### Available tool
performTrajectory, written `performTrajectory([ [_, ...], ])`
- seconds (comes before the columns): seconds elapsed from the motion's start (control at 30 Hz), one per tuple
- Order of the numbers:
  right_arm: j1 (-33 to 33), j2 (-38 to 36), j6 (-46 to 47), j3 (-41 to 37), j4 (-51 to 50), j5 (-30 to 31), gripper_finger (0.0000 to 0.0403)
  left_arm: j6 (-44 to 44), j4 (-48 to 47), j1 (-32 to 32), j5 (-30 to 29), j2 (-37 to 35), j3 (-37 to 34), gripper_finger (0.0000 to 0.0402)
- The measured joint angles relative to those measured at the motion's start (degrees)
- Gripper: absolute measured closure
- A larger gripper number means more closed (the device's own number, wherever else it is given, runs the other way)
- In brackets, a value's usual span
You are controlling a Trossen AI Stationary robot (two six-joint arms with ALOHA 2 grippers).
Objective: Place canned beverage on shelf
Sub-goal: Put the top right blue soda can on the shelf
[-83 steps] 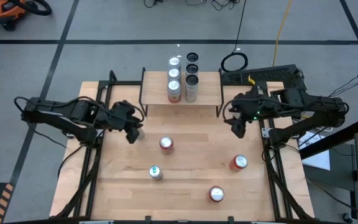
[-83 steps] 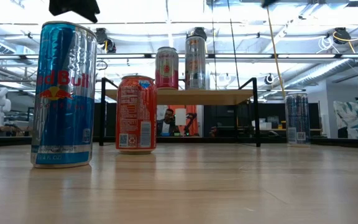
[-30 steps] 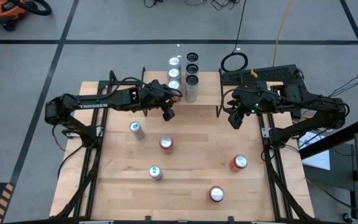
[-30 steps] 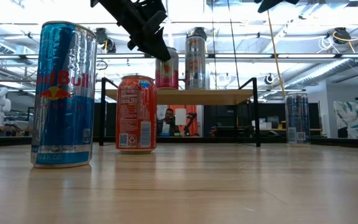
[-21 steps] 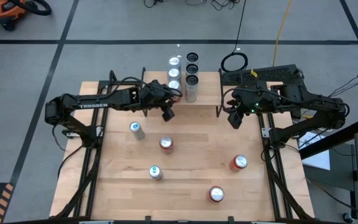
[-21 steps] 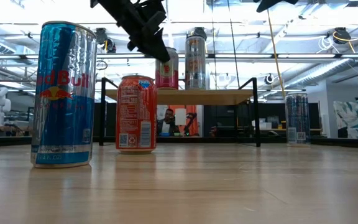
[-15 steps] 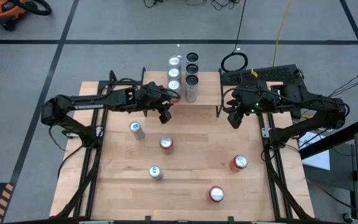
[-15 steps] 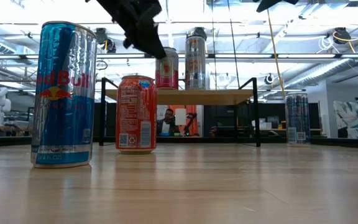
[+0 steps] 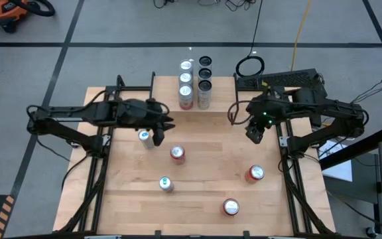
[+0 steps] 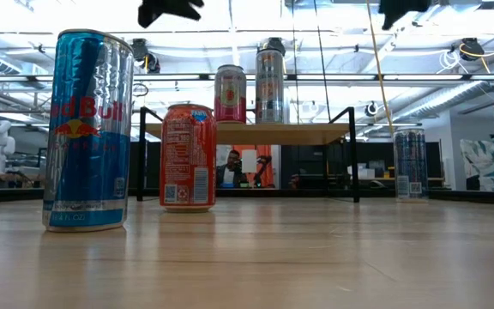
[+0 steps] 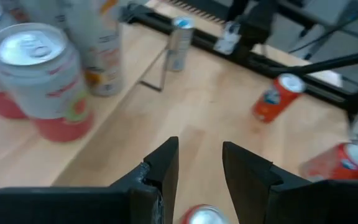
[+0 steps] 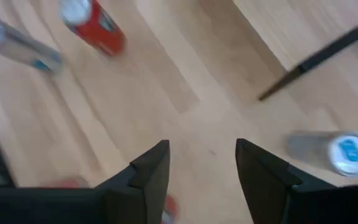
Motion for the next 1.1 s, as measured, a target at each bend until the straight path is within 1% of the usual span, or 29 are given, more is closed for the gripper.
performTrajectory([
  [0.1, -2.2, 0.7, -4.8, 0.0, -4.6, 0.1, 0.0221, -1.5, -0.1, -2.8, -0.8, -0.5, 0.0, 0.0277],
  [0.17, -4.1, 0.9, -6.5, 0.0, -5.3, -0.2, 0.0209, -2.7, -0.2, -4.6, -1.4, -0.5, 0.0, 0.0277],
  [0.23, -5.0, 0.8, -7.4, 0.0, -4.7, -2.9, 0.0198, -3.0, -0.2, -6.3, -1.5, -0.5, 0.0, 0.0277],
  [0.3, -4.5, 0.6, -7.0, 0.0, -5.4, -7.8, 0.0189, -3.5, -0.3, -7.9, -1.5, -0.2, 0.0, 0.0277],
  [0.37, -2.5, 0.6, -3.3, 0.0, -6.3, -12.8, 0.0180, -4.4, -1.2, -9.1, -1.5, -0.1, 0.0, 0.0277],
  [0.4, -1.0, 0.6, -1.0, 0.0, -6.7, -14.3, 0.0176, -4.6, -1.4, -9.6, -1.5, -0.1, 0.0, 0.0277],
  [0.53, 8.1, 0.6, 7.3, 0.0, -6.8, -16.0, 0.0152, -5.6, -1.5, -11.3, -2.5, -0.1, 0.0, 0.0277],
  [0.6, 13.3, 0.7, 8.1, 0.0, -6.5, -15.6, 0.0139, -5.6, -1.6, -12.0, -3.2, -0.1, 0.0, 0.0277],
  [0.67, 17.8, 1.1, 7.8, 0.0, -6.5, -13.0, 0.0125, -5.7, -1.6, -12.5, -4.1, -0.1, 0.0, 0.0277],
  [0.73, 20.8, 1.4, 7.5, 0.0, -6.4, -11.0, 0.0109, -5.7, -1.6, -12.8, -5.2, -0.1, 0.0, 0.0277],
  [0.93, 23.9, 2.3, 13.8, -0.3, -6.1, -9.5, 0.0078, -5.5, -3.1, -12.8, -6.5, -0.1, 0.0, 0.0277],
  [1.1, 28.7, 2.0, 16.7, -6.2, -1.3, -8.4, 0.0073, -4.0, -4.6, -12.8, -5.9, -0.1, 0.0, 0.0277],
])
